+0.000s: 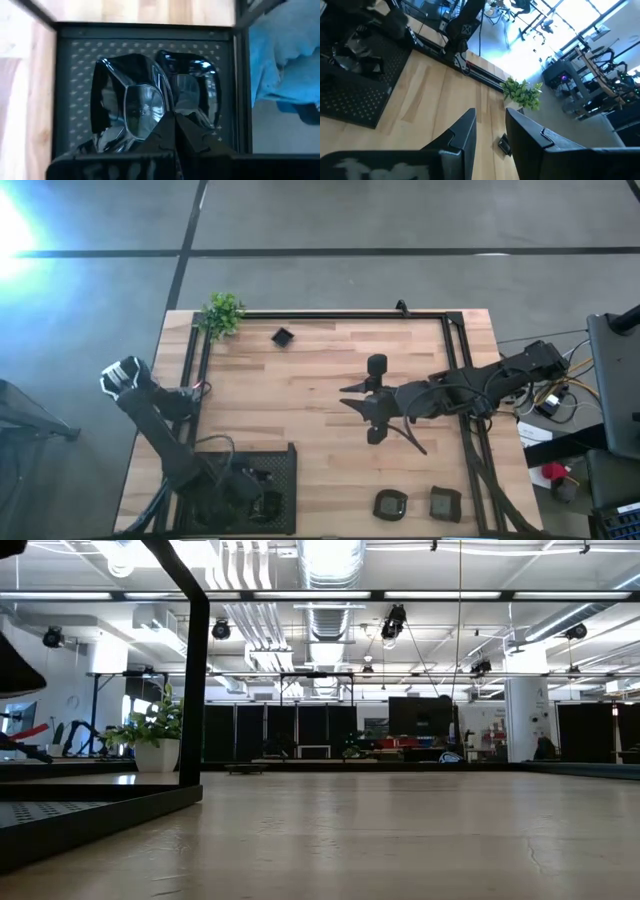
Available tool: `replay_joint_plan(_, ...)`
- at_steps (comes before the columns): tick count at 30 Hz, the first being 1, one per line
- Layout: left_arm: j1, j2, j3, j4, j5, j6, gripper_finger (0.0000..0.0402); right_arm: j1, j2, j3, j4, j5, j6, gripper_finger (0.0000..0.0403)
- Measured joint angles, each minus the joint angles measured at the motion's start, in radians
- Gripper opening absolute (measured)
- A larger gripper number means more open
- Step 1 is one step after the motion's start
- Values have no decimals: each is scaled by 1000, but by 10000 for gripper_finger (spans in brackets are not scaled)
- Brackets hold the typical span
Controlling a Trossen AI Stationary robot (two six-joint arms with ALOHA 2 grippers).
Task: Pick & Place Mini shaped plates
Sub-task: Stack the leaf shaped plate on top of the leaf shaped plate on the shelf
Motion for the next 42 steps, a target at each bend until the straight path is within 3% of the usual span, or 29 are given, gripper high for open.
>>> replay_joint_plan(18, -61, 290, 252, 19, -14, 186, 0, 0, 0, 2, 1, 0, 98, 95)
replay_joint_plan(24, -61, 314, 251, -5, -21, 113, 0, 0, 0, 2, 2, 0, 98, 95)
replay_joint_plan(42, -58, 318, 251, -4, -32, 109, 0, 0, 0, 2, 1, -1, 99, 95)
